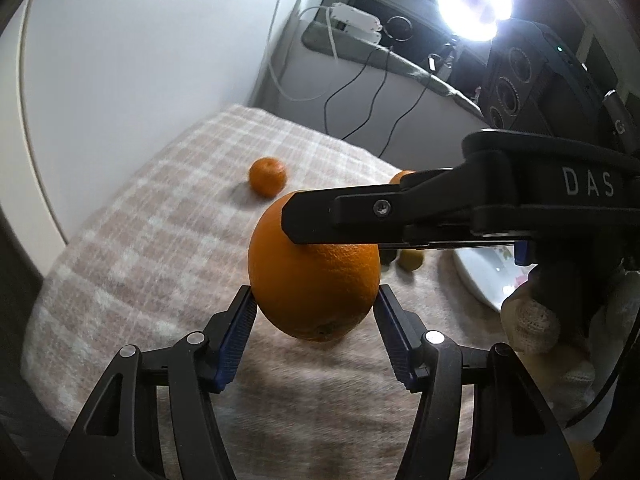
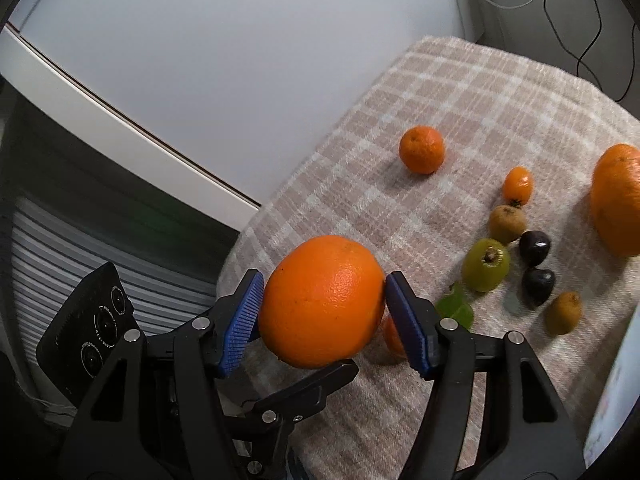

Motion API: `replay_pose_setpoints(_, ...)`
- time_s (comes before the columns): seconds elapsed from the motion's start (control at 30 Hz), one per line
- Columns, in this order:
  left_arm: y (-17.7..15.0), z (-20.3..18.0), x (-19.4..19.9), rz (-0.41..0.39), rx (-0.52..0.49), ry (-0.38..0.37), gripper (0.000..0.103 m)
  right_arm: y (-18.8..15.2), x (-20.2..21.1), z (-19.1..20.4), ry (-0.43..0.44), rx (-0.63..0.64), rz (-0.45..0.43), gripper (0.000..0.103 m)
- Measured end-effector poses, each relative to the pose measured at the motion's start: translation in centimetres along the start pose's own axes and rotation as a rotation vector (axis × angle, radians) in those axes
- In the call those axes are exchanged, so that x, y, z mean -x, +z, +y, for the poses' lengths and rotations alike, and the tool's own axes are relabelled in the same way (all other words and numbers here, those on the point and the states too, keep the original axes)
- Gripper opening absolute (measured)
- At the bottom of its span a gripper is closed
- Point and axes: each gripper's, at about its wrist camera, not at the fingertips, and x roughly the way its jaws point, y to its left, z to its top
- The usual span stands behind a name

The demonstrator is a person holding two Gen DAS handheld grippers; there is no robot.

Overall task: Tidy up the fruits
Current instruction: 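Carry the large orange with the right tool onto the white plate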

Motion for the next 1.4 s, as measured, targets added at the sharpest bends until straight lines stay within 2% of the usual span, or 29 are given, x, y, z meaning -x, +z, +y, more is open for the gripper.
replay_pose_setpoints(0.3,0.9,-3.8,-0.8,-0.002,-0.065,-0.044,0.060,-0.7,4.4,-1.3,-0.031,-0.014,-0.066,0.066)
replay_pose_setpoints(0.9,2.1,-15.0,-6.8,0.059,-0.221,-0.176,0.060,-3.7,14.6,-10.9,-0.109,-0.173,-0.208,0.066)
replay_pose_setpoints(1.23,1.8,-18.3,-10.9,0.132,-0.253,-0.212,0.060,-5.7,16.4,-16.8,-0.130,-0.266,-0.238,0.066)
replay_pose_setpoints(1.4,2.0,-19.1,-12.2,0.143,-0.272,-0.211,0.060,-6.0,17.0,-18.7,-0.130,-0.294,-0.251,0.066)
